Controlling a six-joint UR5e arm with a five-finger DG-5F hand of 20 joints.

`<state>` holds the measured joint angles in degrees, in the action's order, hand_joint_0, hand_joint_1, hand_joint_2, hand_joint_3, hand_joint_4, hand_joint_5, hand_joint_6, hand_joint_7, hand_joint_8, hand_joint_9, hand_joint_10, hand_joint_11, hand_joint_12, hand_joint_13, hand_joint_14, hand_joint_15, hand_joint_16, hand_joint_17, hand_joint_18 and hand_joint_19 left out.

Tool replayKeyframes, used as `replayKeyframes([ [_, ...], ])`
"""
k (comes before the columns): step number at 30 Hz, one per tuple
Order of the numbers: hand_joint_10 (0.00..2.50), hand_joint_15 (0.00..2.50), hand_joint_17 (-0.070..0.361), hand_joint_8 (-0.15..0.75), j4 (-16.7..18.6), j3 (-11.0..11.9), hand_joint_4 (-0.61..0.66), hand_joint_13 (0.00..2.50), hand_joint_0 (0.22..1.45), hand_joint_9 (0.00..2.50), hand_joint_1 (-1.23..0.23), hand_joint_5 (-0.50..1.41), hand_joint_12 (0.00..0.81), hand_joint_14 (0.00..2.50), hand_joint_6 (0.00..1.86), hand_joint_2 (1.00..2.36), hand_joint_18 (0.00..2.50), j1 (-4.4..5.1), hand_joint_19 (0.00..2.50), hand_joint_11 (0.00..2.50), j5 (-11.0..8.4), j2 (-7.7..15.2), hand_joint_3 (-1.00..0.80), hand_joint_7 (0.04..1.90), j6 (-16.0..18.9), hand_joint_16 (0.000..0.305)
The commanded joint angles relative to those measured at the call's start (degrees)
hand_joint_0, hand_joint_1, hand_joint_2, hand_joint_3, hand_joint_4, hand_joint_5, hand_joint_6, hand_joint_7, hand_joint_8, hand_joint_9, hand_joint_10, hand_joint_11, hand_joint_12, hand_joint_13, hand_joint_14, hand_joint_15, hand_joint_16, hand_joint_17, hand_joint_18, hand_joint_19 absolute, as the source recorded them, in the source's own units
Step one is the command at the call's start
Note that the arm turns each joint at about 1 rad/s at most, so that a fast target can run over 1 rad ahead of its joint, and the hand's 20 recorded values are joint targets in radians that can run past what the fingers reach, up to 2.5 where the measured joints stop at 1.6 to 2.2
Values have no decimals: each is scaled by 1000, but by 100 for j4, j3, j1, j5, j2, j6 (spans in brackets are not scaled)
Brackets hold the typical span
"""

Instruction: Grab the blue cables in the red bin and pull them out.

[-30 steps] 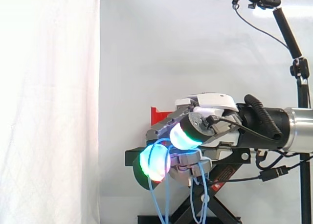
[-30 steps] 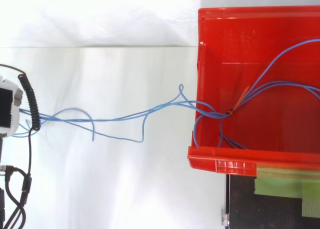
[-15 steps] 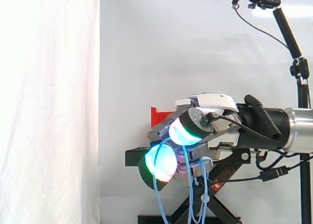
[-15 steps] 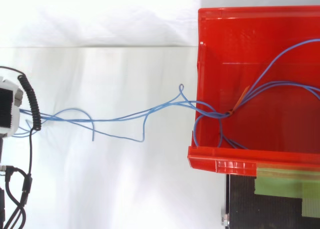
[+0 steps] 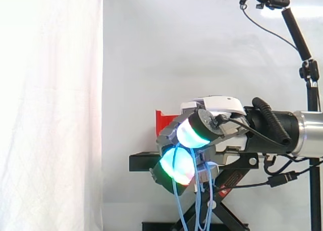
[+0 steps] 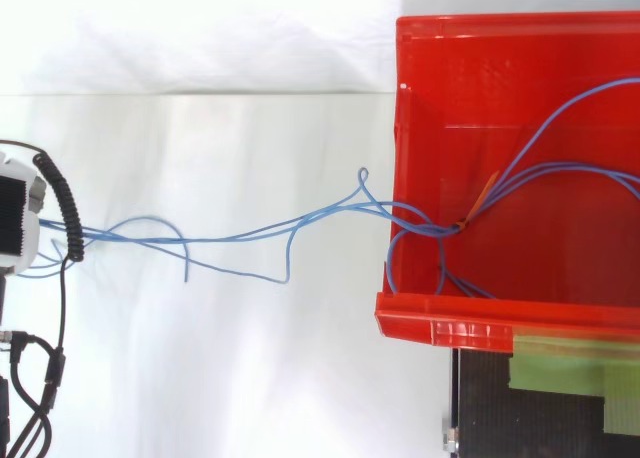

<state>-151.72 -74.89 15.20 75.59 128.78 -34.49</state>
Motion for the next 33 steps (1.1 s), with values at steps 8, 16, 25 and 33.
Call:
replayKeyframes([
  [8, 1103, 1652, 102, 238, 2, 1, 180, 1359, 819, 1128, -875, 824, 331, 334, 389, 1000, 946, 0, 1182, 1671, 0, -2, -1000, 771, 0, 45],
  [16, 1208, 1653, 101, 244, -6, 1, 183, 1350, 837, 1085, -900, 784, 329, 339, 459, 1000, 943, 9, 1188, 1656, 9, -2, -1000, 741, 9, 45],
  [25, 1322, 1640, 103, 242, -6, 1, 187, 1306, 825, 1001, -938, 727, 325, 378, 488, 1000, 928, 9, 1187, 1587, 0, -2, -1000, 704, 26, 46],
  [33, 1324, 1619, 105, 252, -6, 1, 193, 1291, 822, 972, -985, 707, 337, 397, 463, 1000, 913, 9, 1183, 1579, 0, 7, -1000, 707, 26, 47],
])
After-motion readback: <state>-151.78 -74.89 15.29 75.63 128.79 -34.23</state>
